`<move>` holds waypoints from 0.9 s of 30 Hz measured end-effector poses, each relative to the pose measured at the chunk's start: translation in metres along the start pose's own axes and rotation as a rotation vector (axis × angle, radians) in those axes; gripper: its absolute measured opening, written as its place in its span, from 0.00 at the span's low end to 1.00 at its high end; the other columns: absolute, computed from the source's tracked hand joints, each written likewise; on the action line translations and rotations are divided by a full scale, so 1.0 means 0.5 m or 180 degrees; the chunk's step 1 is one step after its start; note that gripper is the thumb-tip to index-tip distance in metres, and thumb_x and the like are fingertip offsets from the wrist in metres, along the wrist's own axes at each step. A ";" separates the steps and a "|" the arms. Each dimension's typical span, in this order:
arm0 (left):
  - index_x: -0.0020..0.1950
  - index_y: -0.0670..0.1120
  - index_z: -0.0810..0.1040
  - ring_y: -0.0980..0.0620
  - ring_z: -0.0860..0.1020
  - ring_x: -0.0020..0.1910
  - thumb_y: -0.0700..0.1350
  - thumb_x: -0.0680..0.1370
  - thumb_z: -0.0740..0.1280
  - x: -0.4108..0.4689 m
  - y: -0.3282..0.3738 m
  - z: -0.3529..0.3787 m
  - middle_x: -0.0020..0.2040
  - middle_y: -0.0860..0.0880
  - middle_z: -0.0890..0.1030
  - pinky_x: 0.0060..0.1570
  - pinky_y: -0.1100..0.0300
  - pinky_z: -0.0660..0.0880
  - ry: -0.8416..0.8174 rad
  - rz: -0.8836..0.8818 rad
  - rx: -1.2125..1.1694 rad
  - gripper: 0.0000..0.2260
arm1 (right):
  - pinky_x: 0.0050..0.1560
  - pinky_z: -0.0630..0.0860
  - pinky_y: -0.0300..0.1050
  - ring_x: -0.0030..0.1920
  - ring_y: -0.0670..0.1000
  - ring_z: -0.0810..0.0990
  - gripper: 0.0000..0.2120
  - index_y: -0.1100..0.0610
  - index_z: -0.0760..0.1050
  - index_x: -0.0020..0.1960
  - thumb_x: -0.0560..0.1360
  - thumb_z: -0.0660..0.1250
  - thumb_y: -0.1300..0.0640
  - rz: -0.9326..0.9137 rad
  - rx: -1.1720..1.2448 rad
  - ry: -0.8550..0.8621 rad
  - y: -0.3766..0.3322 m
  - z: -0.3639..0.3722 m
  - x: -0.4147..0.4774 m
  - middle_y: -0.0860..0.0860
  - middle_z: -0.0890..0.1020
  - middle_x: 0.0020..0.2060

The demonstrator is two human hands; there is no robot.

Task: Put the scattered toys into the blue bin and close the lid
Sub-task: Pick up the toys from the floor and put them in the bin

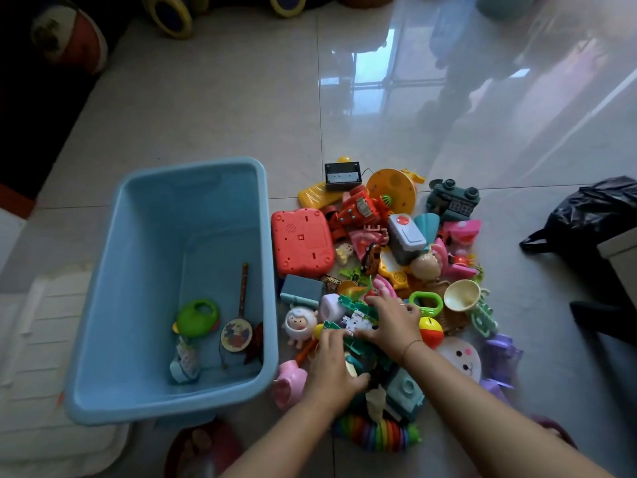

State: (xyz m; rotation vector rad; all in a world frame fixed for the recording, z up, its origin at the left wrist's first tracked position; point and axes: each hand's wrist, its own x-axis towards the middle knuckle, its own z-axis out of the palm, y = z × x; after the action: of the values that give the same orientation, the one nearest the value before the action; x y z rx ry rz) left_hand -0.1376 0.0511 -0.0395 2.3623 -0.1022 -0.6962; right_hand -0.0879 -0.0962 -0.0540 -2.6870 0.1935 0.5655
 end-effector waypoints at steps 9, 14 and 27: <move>0.56 0.49 0.75 0.57 0.73 0.54 0.41 0.69 0.71 0.004 0.029 -0.027 0.56 0.55 0.71 0.53 0.73 0.65 0.0613 -0.0015 -0.0429 0.17 | 0.54 0.72 0.45 0.53 0.49 0.76 0.29 0.54 0.74 0.60 0.63 0.75 0.43 0.0506 0.1552 0.0631 0.000 -0.081 0.008 0.52 0.78 0.55; 0.54 0.52 0.77 0.57 0.78 0.49 0.42 0.68 0.72 -0.006 0.084 -0.099 0.48 0.57 0.79 0.50 0.66 0.72 0.1085 0.0091 -0.0868 0.16 | 0.58 0.75 0.50 0.57 0.51 0.76 0.38 0.55 0.73 0.61 0.59 0.73 0.34 0.0615 0.2455 0.1071 -0.023 -0.180 0.026 0.50 0.78 0.53; 0.53 0.49 0.77 0.60 0.81 0.44 0.32 0.70 0.70 -0.030 0.088 -0.403 0.49 0.50 0.82 0.42 0.69 0.76 0.1792 0.0513 -0.3082 0.17 | 0.44 0.82 0.40 0.51 0.53 0.82 0.24 0.60 0.72 0.61 0.70 0.72 0.49 -0.0200 0.4360 0.1075 -0.233 -0.349 0.013 0.56 0.81 0.53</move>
State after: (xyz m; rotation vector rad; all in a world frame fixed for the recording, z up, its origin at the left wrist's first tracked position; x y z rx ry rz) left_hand -0.0433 0.1374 0.1230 1.4975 0.2398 0.0520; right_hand 0.0052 -0.0591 0.1305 -1.4023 0.3979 -0.0968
